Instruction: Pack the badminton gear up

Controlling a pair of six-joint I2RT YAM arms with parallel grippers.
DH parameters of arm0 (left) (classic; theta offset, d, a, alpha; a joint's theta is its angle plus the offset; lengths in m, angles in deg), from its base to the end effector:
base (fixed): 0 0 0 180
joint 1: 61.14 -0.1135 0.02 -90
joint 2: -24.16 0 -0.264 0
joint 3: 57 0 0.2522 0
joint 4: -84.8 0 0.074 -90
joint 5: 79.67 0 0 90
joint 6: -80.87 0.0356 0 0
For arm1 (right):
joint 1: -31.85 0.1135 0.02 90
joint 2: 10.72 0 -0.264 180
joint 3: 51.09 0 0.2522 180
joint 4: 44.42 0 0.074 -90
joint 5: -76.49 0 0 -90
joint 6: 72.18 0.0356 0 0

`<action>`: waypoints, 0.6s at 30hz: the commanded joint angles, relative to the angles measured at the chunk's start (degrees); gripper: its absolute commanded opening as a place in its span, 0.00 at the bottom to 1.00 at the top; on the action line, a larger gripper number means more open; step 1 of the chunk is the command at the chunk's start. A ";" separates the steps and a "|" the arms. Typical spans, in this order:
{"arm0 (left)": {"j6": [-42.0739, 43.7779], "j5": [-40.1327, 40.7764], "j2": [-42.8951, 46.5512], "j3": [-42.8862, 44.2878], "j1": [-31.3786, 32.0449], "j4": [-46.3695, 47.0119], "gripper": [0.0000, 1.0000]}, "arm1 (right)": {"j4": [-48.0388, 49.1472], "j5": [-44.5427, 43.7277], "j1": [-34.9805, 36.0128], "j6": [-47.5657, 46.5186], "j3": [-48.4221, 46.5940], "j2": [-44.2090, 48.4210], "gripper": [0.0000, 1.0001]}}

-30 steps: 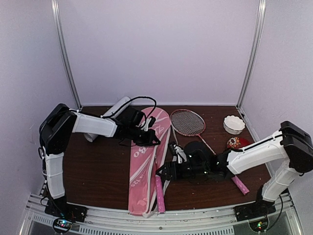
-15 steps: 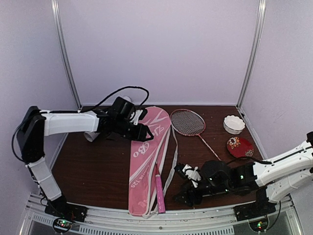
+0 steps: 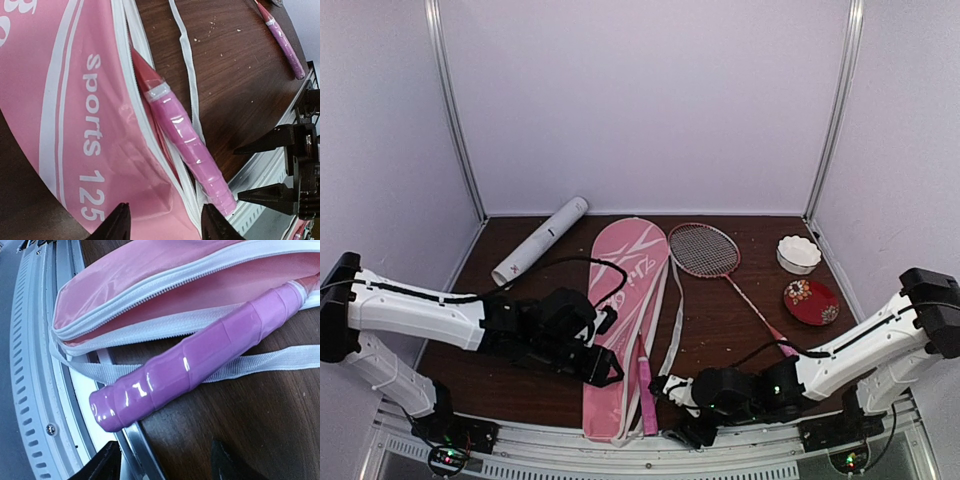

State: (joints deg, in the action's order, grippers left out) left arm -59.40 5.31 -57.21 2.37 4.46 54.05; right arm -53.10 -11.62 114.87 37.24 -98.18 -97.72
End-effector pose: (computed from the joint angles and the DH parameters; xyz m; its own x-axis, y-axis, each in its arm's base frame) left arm 0.1130 -0.2567 0.1929 -0.9247 0.1839 -0.3333 0.3409 0.7897 -0.5100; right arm 0.0319 0.2702 0.1331 -0.4167 -0.6689 -0.6156 -0.9078 0.3416 0.2433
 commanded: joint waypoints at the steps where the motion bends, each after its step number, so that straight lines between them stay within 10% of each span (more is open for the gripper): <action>1: -5.52 4.19 -0.38 0.84 2.57 0.35 0.51 | 0.71 -2.39 0.87 -2.49 -4.32 -2.71 0.63; 18: -5.04 5.86 -8.28 7.09 5.92 -7.01 0.41 | -5.12 -6.66 4.82 -2.75 -10.65 -8.53 0.63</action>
State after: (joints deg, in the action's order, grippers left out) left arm -64.14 8.94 -64.51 7.17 9.95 51.07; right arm -56.88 -15.38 118.69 33.79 -107.88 -104.37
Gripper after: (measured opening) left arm 0.410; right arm 0.625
